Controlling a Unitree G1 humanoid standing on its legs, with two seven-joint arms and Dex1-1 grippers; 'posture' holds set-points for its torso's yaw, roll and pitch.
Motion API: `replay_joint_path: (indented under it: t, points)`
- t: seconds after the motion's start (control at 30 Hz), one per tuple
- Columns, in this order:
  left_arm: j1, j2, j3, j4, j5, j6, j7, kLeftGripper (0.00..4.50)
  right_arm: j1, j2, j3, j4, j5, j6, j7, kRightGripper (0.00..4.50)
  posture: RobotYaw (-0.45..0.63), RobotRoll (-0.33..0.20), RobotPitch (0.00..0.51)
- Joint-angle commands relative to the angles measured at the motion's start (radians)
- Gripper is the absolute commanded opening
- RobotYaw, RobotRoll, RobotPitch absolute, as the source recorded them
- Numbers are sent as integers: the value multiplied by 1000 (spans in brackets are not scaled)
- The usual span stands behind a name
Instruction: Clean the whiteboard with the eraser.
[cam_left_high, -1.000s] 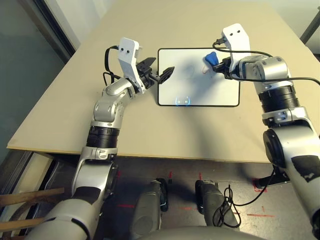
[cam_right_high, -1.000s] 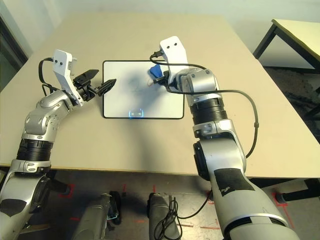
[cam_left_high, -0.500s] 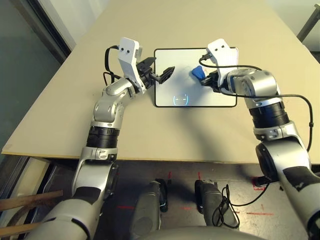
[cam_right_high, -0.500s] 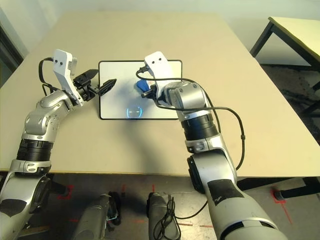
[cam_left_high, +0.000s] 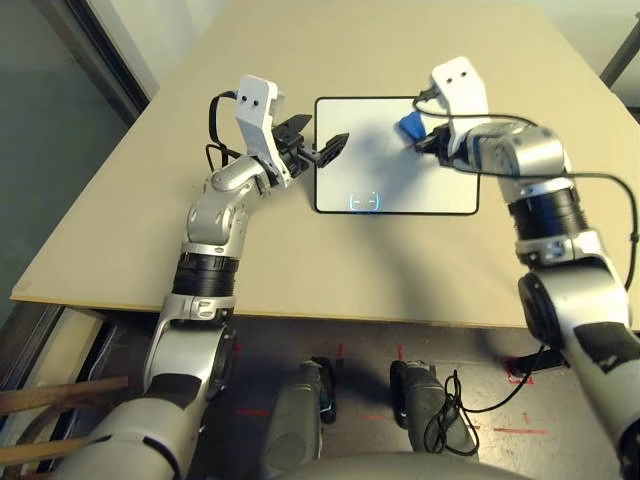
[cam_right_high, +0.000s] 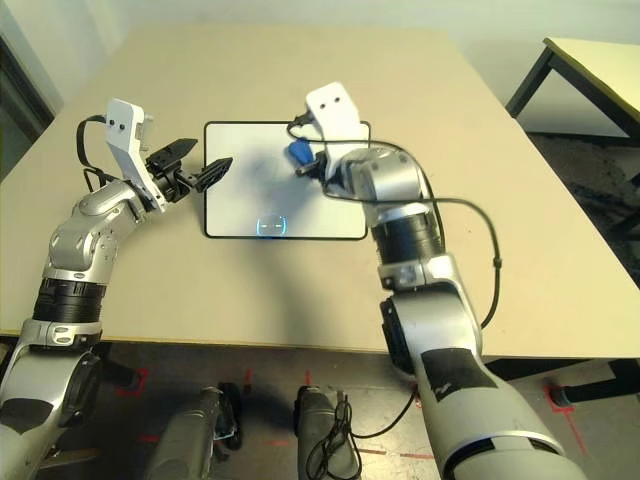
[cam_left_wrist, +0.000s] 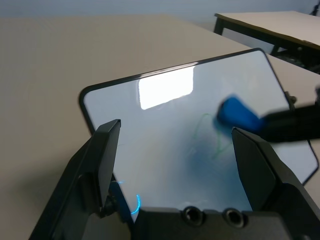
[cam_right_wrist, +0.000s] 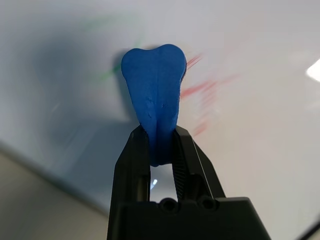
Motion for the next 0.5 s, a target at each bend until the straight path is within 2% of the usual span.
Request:
replay_joint_path:
  t: [0.03, 0.2, 0.3, 0.37, 0.5]
  points:
    - [12, 4, -8, -11, 1, 10, -4, 4500, 5, -5, 12, 45, -3, 16, -2, 545, 52, 0, 168]
    - [12, 6, -7, -11, 0, 10, -6, 4500, -128, -44, -62, 262, -28, -123, -39, 543, 52, 0, 168]
    - [12, 4, -8, -10, 0, 9, -6, 4500, -170, -63, -75, 361, -36, -180, -44, 542, 51, 0, 167]
    - [13, 5, -7, -10, 0, 9, -6, 4500, -171, -66, -69, 381, -41, -187, -39, 542, 51, 0, 167]
    - [15, 11, -4, -14, 0, 13, -6, 4500, -98, -71, 0, 251, -30, -67, 21, 542, 56, 0, 174]
